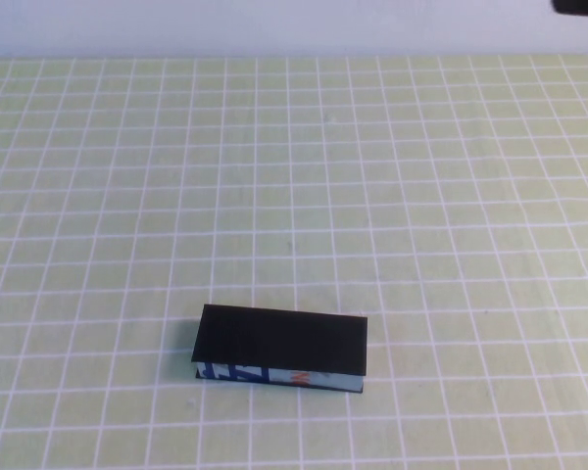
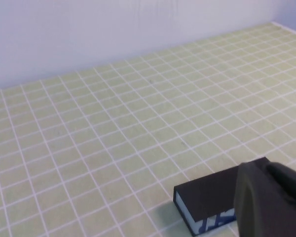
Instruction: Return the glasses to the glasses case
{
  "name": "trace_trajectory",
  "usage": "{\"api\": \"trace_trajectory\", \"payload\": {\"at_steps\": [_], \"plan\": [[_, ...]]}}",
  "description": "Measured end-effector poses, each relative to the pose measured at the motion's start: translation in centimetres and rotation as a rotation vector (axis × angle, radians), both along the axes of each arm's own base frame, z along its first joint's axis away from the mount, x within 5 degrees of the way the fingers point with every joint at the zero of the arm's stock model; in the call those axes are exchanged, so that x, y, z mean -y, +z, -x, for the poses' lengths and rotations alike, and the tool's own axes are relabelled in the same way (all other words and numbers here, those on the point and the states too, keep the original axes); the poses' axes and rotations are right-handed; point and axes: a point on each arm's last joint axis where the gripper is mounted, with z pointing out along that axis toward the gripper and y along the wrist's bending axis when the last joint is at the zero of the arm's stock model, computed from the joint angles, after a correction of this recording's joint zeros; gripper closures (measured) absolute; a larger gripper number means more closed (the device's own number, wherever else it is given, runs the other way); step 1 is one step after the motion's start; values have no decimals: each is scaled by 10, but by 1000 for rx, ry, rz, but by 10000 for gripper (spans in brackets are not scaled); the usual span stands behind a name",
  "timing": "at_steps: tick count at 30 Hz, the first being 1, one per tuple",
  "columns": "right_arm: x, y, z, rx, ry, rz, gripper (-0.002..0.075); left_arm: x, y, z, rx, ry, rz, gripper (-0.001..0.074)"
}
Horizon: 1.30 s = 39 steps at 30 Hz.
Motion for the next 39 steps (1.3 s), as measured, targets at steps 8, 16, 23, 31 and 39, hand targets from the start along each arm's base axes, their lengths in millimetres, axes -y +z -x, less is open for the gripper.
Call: {"api": "trace_trajectory", "payload": {"at_steps": [8,16,23,31,39], "plan": [[41,-39,49,140,-15,-74,743,0,2,0,17,2,7,738],[61,-125,77,199,-5,-122,743,0,2,-1,19,2,7,738],[70,-196,90,154,-14,-138,743,0,1,0,13,-1,11,738],[72,-219,94,129,-20,-148,743,0,1,0,13,-1,11,738],[72,-218,94,129,-19,-161,743,0,1,0,13,-1,11,738]]}}
